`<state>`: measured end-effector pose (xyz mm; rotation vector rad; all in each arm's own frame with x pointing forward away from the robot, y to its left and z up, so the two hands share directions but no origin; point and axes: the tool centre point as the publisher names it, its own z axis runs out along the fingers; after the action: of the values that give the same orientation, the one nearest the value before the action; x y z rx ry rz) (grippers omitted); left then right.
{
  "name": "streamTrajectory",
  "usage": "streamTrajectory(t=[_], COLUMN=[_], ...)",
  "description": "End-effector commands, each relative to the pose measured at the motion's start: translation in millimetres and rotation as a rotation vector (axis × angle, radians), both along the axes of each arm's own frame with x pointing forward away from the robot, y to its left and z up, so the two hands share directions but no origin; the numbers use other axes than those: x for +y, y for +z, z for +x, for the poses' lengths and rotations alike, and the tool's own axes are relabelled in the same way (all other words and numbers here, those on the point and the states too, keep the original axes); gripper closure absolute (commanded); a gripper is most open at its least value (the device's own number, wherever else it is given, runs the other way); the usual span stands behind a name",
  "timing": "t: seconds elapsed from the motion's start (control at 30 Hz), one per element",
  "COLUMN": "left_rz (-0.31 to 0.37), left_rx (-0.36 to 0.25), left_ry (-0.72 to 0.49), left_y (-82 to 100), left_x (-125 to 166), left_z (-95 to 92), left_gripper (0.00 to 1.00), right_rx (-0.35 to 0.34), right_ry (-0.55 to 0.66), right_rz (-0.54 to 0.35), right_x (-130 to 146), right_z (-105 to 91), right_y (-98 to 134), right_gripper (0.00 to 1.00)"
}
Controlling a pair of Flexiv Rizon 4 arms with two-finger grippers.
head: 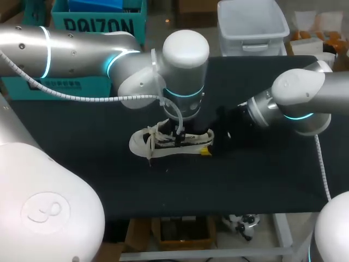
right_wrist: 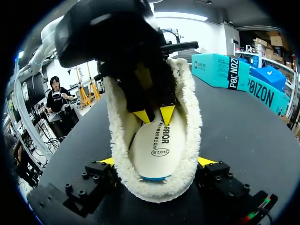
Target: Open the shoe tongue, take the insole out of the shoe, put the insole back into the shoe, and pack the shoe into the shoebox
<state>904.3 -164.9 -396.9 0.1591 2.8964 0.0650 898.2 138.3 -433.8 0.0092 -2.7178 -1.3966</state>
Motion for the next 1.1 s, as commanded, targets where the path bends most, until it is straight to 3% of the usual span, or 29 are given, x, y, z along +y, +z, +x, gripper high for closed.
streamTrajectory(t=[0.03,0.3,0.47,0.67,1.1], left_rz=[-0.022,-0.069,-0.119,-0.188,-0.231], left_rx=[-0.017,-0.030,-0.039,0.005,0.064], left_ry=[0.007,0.012,0.026,0.040,0.031], left_y=[-138.4,-104.6,-72.5,-33.5,25.9], left_x=[-3,-3,-7,-13,-28], left_z=[74.3,72.5,68.5,65.8,50.5], left_gripper=[1.00,1.00,1.00,1.00,1.00], right_rx=[0.002,0.002,0.002,0.002,0.002], right_ry=[0.008,0.008,0.008,0.008,0.008], right_rz=[0.004,0.004,0.004,0.004,0.004], right_x=[3,3,3,3,3], right_z=[-6.6,-6.6,-6.6,-6.6,-6.6], right_y=[-8,-8,-8,-8,-8], right_gripper=[1.00,1.00,1.00,1.00,1.00])
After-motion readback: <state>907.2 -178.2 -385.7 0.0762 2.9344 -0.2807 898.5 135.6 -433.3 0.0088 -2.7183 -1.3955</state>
